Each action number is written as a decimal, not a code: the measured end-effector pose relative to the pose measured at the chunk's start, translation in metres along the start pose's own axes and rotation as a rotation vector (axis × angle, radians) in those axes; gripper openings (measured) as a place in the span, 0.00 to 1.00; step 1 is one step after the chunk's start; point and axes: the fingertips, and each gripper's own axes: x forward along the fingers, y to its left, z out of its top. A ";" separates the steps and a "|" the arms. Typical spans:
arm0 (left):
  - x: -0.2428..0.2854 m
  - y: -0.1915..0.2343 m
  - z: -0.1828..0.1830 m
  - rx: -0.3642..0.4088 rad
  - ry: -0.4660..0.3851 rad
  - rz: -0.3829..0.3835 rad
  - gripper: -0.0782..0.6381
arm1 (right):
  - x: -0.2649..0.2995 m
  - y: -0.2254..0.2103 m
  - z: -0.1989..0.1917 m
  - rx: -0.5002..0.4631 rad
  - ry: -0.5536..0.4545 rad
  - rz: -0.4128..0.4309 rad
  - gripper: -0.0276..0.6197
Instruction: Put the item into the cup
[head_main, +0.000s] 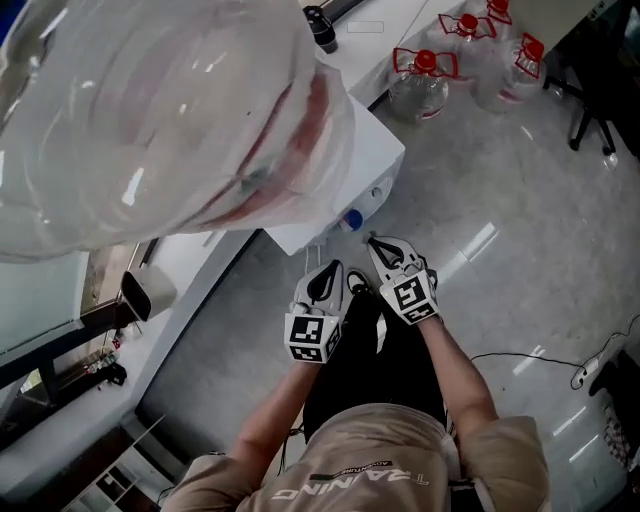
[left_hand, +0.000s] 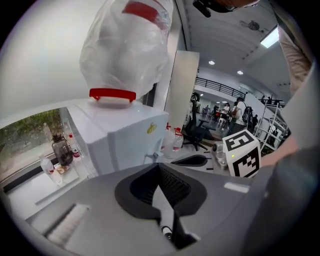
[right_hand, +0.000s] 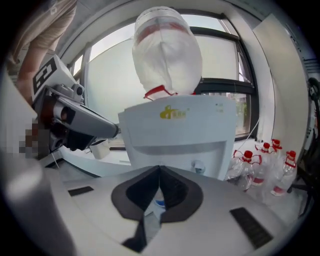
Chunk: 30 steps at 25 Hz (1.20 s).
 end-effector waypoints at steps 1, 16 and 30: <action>0.005 0.000 -0.006 0.003 0.012 -0.007 0.12 | 0.007 0.001 -0.008 0.004 0.002 0.005 0.06; 0.072 0.032 -0.094 0.003 0.114 -0.032 0.12 | 0.107 -0.011 -0.090 0.052 0.036 0.010 0.06; 0.083 0.049 -0.116 -0.057 0.124 -0.012 0.12 | 0.149 -0.001 -0.113 0.003 0.073 0.036 0.06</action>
